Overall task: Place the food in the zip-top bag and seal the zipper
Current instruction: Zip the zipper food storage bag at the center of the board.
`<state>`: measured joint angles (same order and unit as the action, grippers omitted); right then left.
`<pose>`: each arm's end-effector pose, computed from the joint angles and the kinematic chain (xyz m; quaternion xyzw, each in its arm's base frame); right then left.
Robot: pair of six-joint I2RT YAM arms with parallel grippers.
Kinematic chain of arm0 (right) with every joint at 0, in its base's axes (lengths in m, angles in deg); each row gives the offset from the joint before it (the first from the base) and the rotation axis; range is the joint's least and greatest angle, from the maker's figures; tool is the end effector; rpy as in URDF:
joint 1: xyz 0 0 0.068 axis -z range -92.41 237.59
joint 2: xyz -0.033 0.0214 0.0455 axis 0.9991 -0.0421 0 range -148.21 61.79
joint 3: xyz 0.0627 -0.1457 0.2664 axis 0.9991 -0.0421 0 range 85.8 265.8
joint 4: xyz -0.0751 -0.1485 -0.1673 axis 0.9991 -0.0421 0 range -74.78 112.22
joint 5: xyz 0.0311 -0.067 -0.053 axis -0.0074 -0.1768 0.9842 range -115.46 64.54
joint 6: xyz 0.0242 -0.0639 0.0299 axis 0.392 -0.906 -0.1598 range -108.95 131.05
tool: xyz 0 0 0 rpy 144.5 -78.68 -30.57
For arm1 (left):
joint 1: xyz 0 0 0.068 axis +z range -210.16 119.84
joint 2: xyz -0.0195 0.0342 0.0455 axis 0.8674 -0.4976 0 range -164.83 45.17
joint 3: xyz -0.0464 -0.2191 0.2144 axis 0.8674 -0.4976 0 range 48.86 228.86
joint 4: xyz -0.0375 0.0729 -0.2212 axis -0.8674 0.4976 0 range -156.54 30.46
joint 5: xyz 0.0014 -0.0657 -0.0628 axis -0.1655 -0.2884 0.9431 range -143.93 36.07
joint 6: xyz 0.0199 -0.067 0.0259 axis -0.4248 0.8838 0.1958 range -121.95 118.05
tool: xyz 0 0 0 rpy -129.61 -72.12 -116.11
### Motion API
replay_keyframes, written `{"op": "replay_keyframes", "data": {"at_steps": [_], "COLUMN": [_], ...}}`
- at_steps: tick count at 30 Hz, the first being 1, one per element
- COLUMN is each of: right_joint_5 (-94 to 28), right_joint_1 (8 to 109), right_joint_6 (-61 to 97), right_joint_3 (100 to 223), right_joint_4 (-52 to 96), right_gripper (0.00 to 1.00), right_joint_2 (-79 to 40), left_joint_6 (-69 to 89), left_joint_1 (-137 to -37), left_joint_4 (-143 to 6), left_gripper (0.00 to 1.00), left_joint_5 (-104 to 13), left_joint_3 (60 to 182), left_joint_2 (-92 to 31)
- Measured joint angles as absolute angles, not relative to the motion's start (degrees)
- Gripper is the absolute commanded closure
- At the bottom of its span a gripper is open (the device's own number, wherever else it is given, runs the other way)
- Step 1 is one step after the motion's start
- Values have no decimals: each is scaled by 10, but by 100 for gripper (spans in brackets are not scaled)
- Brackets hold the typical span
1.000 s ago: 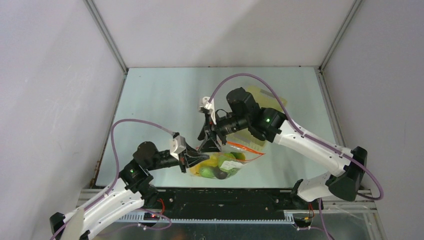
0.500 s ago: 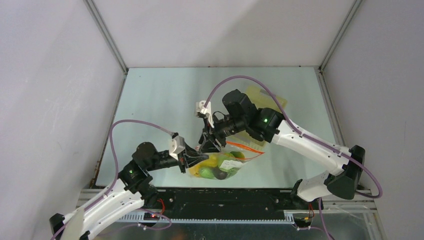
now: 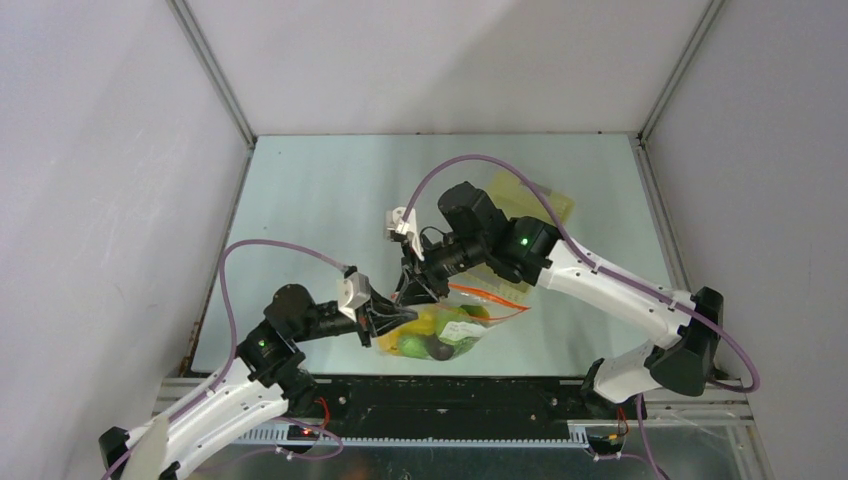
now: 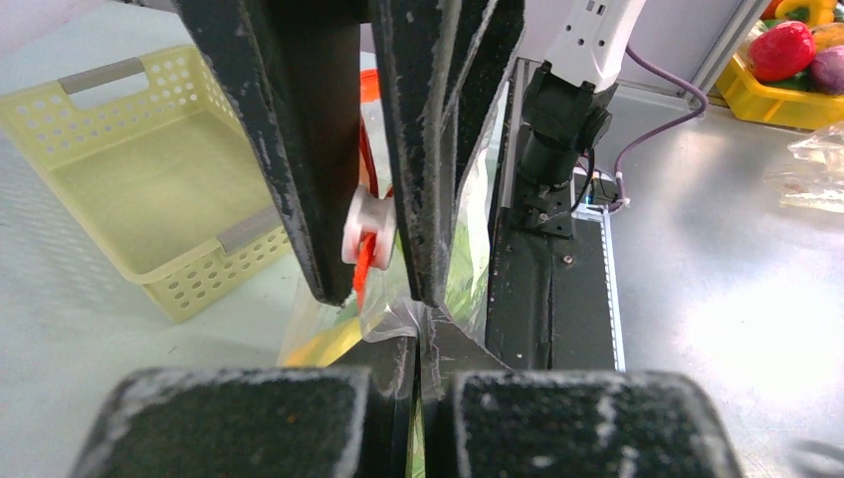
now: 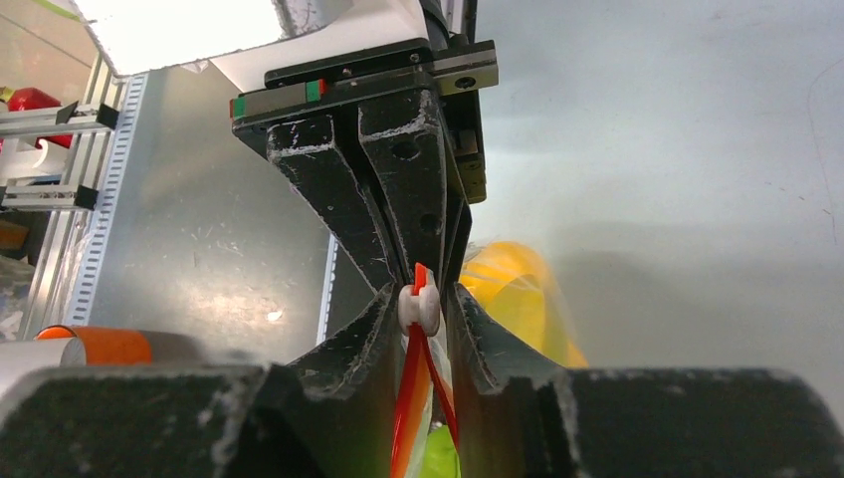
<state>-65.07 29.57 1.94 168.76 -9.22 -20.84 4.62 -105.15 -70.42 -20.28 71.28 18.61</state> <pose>0.1266 0.2782 0.4115 -0.5918 0.5906 0.4601 0.2989 0.0441 -0.0930 0.2923 0.4161 0.5735 -0.4784 0.5188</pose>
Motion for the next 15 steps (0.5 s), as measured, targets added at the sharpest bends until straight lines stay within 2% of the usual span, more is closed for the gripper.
{"op": "replay_keyframes", "data": {"at_steps": [3,5,15], "right_joint_5": [-656,-660,-664], "right_joint_1": [296,296,297], "right_joint_6": [17,14,-7], "right_joint_3": [1688,1689,1691], "right_joint_4": [-92,-93,-95], "right_gripper": [83,85,86], "right_joint_2": [-212,-212,-212], "left_joint_6": [47,49,88], "left_joint_1": [-1052,-1052,-1052], "left_joint_4": [-702,-702,-711], "left_gripper": [100,100,100], "left_joint_5": [-203,-207,-262], "left_joint_3": [713,713,696], "left_joint_2": [187,191,245]}}
